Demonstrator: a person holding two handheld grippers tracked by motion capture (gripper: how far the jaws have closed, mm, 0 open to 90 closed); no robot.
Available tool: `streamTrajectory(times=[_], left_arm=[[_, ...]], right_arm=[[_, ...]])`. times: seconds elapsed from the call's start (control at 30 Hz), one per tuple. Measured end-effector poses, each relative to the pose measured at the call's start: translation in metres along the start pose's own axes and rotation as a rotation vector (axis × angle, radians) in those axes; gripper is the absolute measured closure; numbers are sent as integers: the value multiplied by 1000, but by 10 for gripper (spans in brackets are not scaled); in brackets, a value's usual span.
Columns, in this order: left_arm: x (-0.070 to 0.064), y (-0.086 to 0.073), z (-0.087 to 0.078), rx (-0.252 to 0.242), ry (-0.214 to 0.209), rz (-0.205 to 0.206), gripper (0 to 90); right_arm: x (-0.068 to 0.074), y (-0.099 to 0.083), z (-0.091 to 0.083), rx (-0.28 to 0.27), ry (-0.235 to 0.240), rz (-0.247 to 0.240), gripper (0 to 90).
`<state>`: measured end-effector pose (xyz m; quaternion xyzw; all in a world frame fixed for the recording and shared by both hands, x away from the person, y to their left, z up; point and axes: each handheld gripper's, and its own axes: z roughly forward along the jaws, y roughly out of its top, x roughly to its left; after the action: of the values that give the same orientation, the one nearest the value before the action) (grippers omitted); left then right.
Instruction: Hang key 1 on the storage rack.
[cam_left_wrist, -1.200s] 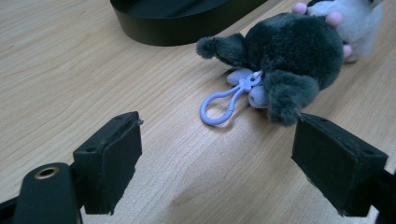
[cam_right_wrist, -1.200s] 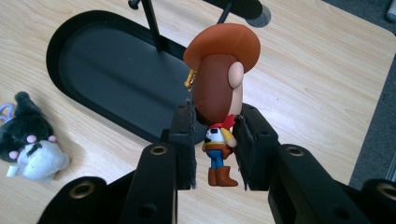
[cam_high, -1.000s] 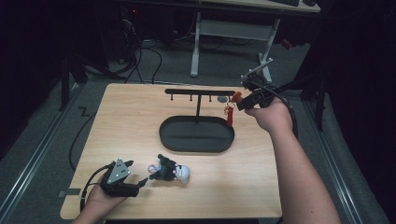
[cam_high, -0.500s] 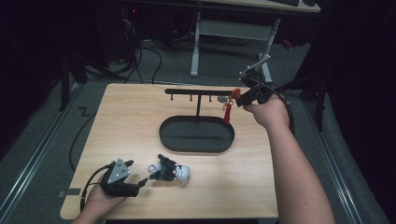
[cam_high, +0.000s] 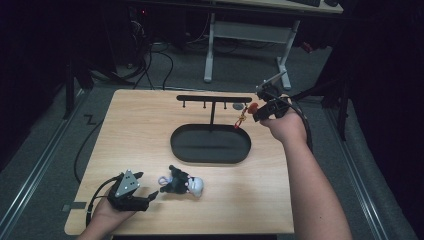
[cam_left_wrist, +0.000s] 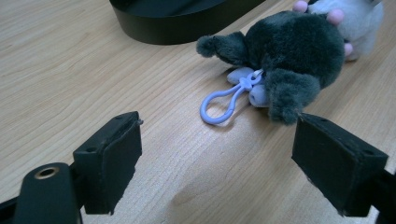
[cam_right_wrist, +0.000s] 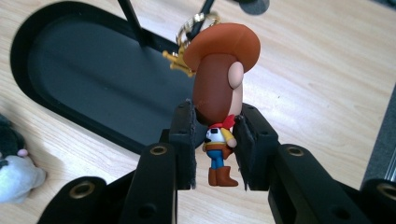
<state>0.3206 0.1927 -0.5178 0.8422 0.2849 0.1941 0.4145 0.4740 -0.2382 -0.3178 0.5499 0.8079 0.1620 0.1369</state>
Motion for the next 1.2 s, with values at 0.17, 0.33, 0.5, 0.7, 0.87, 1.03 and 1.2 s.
streamTrajectory(times=[0.17, 0.33, 0.5, 0.7, 0.87, 1.03, 1.2], left_arm=[[0, 0, 0, 5, -4, 2, 162], [0, 0, 0, 6, -2, 2, 162], [0, 0, 0, 9, -3, 1, 162], [0, -1, 1, 11, -2, 2, 162], [0, -1, 1, 13, -2, 2, 162], [1, -1, 1, 11, -3, 2, 162], [0, -1, 1, 8, -4, 6, 162]], right_arm=[[-1, -7, 14, 22, 12, 6, 705], [-2, -12, 29, 40, 18, 10, 703], [-4, -14, 45, 59, 28, 24, 702], [-3, -10, 63, 57, 42, 35, 700], [-2, -8, 72, 51, 55, 49, 613], [0, -5, 77, 36, 72, 56, 401], [1, -9, 73, 2, 57, 73, 298]])
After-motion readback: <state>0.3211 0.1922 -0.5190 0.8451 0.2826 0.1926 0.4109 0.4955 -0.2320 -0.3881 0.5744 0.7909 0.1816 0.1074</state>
